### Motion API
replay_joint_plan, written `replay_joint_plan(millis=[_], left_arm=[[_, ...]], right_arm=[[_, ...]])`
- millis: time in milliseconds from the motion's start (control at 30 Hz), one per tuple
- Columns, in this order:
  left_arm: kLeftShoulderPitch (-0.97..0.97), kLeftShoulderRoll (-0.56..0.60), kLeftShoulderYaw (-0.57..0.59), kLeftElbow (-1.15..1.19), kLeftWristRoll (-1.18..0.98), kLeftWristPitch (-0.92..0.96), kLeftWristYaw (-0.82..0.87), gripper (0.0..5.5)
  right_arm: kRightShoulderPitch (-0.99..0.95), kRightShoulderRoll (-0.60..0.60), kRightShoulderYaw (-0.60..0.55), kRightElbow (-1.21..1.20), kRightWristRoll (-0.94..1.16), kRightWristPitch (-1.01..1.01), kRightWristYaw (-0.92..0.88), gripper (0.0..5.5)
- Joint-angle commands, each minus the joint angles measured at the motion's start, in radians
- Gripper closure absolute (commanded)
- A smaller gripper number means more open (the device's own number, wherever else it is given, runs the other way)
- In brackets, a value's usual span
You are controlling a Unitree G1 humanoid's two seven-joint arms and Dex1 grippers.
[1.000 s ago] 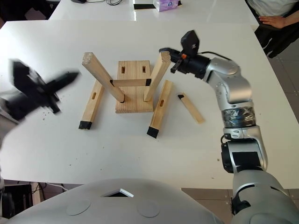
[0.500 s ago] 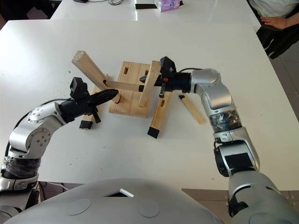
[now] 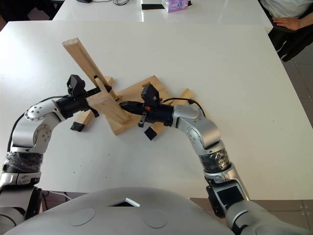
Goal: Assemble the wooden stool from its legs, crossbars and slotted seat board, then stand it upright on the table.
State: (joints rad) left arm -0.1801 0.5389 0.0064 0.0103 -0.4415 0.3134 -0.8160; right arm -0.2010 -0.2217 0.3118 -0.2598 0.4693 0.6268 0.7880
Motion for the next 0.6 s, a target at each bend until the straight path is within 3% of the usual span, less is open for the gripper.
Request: replay_joint_plan(millis=[33, 200, 267, 400, 600], left_arm=[[-0.044, -0.008, 0.012, 0.05, 0.036, -0.038, 0.005, 5.5], [0.065, 0.002, 0.104, -0.07, -0.013, 0.014, 0.053, 5.5], [0.134, 0.016, 0.149, -0.135, -0.034, 0.048, 0.072, 5.5], [0.221, 0.041, 0.188, -0.166, -0.034, 0.104, 0.091, 5.5], [0.358, 0.052, 0.046, -0.269, 0.005, 0.148, 0.039, 5.5]], right_arm=[[0.014, 0.017, -0.014, -0.051, 0.028, 0.046, -0.051, 5.47], [-0.079, -0.073, -0.163, -0.039, 0.047, 0.033, -0.051, 5.47], [-0.151, -0.118, -0.174, 0.056, -0.018, -0.029, -0.035, 5.47], [-0.324, -0.142, -0.093, 0.425, -0.231, -0.234, -0.047, 5.47], [-0.472, -0.131, 0.056, 0.835, -0.445, -0.459, 0.045, 5.47]])
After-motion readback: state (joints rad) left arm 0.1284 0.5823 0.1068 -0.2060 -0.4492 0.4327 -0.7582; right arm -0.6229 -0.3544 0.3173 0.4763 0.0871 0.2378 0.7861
